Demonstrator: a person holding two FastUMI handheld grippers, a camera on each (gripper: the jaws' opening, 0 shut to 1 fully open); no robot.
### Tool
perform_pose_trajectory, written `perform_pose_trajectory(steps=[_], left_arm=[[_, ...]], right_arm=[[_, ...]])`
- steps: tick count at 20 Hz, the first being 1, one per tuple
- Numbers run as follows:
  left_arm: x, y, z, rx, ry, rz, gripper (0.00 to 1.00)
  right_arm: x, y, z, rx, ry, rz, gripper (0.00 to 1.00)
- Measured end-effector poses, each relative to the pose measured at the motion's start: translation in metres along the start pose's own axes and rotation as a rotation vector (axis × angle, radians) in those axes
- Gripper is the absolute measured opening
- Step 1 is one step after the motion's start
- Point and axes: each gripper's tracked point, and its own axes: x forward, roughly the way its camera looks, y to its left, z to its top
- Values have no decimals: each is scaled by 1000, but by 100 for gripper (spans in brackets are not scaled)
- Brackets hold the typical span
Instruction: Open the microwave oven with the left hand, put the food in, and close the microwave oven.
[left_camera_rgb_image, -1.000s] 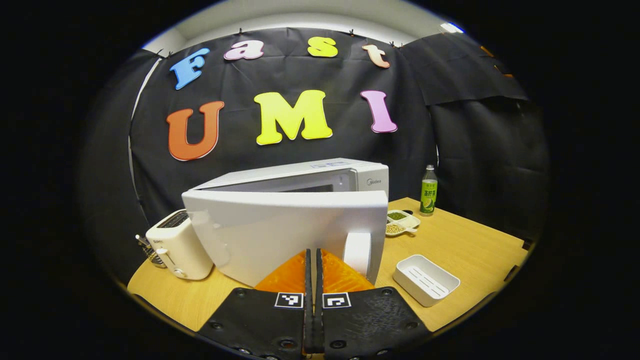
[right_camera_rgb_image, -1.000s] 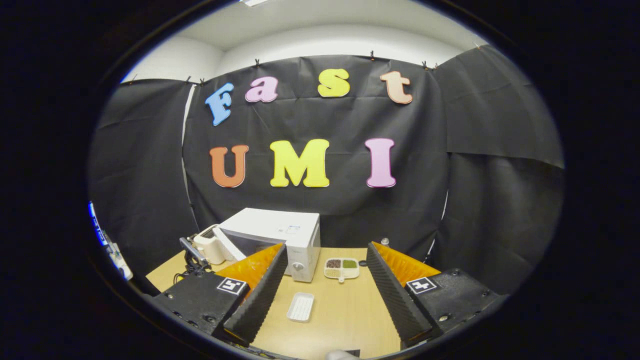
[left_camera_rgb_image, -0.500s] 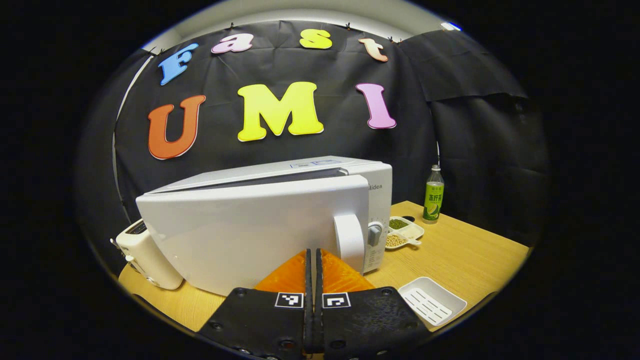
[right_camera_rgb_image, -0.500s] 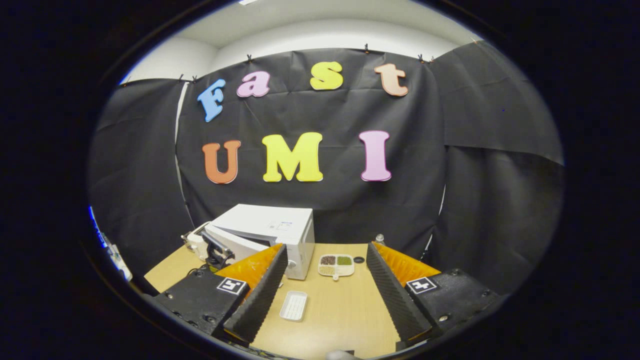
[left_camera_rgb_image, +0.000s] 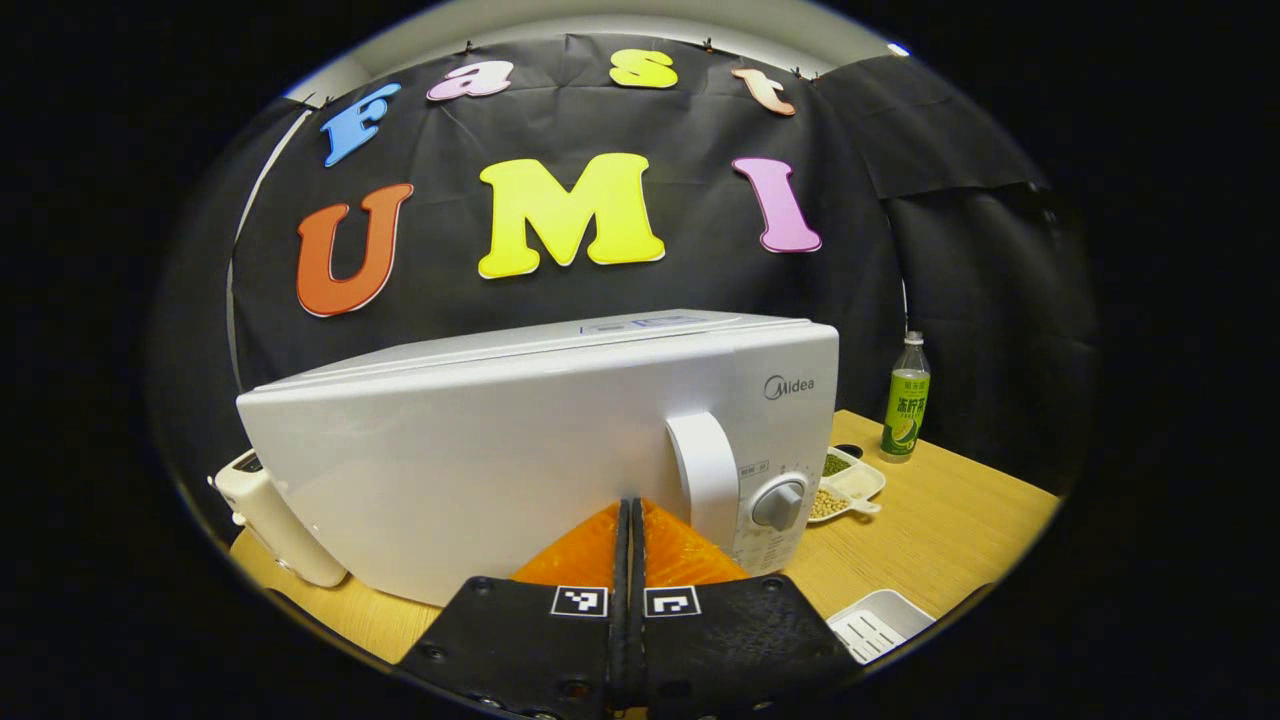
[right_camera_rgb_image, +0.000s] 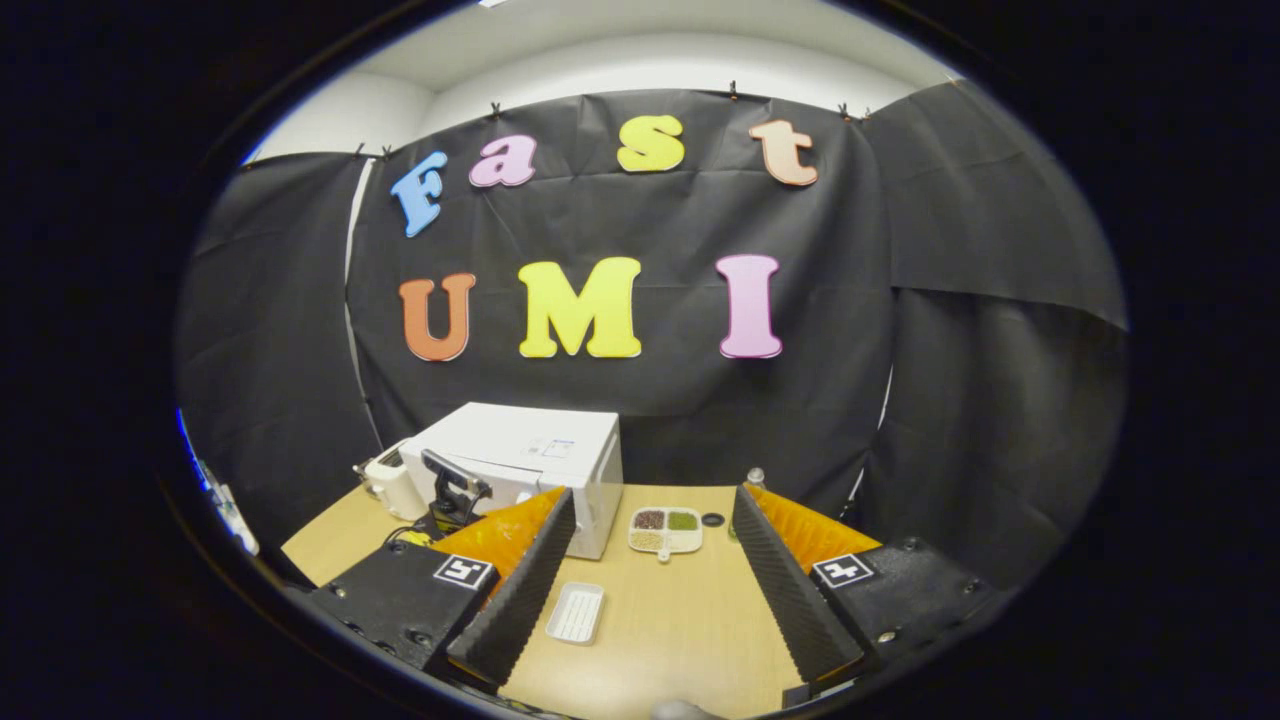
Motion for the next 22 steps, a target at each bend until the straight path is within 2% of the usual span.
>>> perform_pose_trajectory(steps=[3,4,7,8,9,10,11,12,13,14,15,16,18,21,22], left_arm=[[2,-2,-1,-3,25,-2,0],[-3,0,-3,3,36,11,0],[-27,6,7,-7,23,47,0],[-38,4,9,-21,21,42,1],[-49,1,14,-38,17,24,2],[-61,-1,16,-49,19,10,34],[-73,-1,22,-50,16,12,65],[-91,2,30,-41,1,19,97],[-106,5,38,-31,-12,29,97],[-121,10,47,-26,-28,46,96],[-137,16,57,-30,-45,63,96],[-156,21,67,-47,-59,80,96],[-188,29,82,-70,-63,102,96],[-242,50,118,-44,-96,150,96],[-258,57,127,-44,-107,163,96]], right_arm=[[2,5,1,-5,0,11,100],[2,6,3,-17,-6,8,93],[0,10,11,-32,-32,12,92],[-1,13,13,-35,-45,15,100],[-3,16,15,-41,-57,17,93],[-4,19,17,-48,-72,21,100],[-5,23,20,-56,-86,26,92],[-7,26,23,-63,-100,31,93],[-9,30,25,-72,-113,37,100],[-10,34,26,-78,-124,42,93],[-11,37,29,-80,-135,48,100],[-13,40,30,-73,-146,52,93],[-15,47,31,-53,-160,65,93],[-17,53,29,-44,-174,67,92],[-18,56,27,-43,-181,65,100]])
